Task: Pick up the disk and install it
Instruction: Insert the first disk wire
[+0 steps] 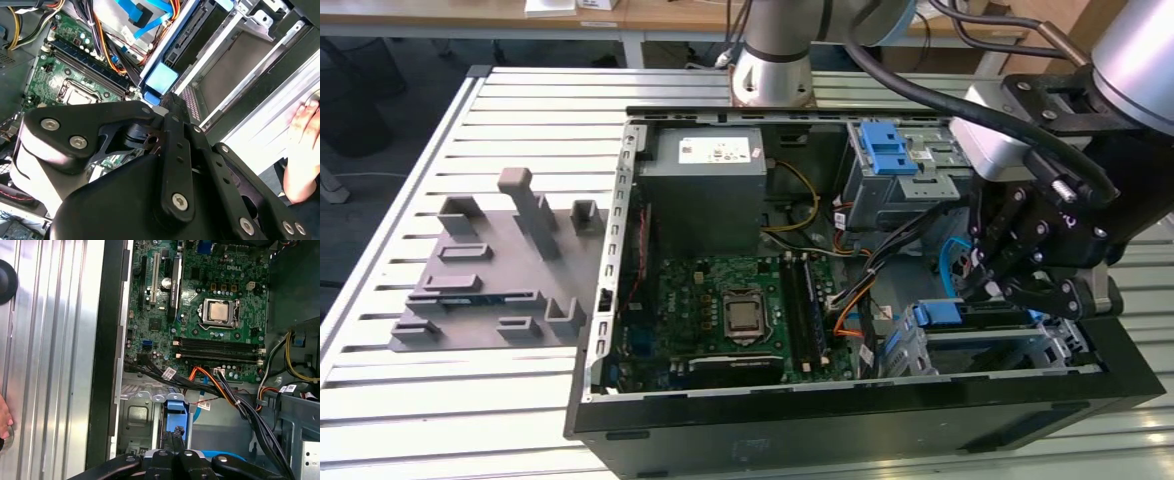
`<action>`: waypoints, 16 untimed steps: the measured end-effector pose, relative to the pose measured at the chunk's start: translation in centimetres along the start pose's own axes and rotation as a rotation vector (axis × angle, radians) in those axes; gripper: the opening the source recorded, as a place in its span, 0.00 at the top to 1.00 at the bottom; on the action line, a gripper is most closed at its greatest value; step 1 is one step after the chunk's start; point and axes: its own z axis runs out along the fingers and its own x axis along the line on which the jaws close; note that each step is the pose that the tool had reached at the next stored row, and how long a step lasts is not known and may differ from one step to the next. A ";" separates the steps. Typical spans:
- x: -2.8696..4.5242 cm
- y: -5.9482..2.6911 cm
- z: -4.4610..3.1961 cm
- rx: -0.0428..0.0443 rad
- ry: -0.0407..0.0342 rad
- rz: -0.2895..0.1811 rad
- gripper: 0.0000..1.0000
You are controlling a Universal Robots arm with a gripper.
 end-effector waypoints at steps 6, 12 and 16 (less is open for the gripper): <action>0.05 -0.68 0.01 0.0000 0.0000 -0.001 0.89; 0.11 -1.74 -0.03 0.0000 0.0000 -0.001 0.89; 0.16 -2.52 -0.05 0.0000 0.0001 -0.001 0.89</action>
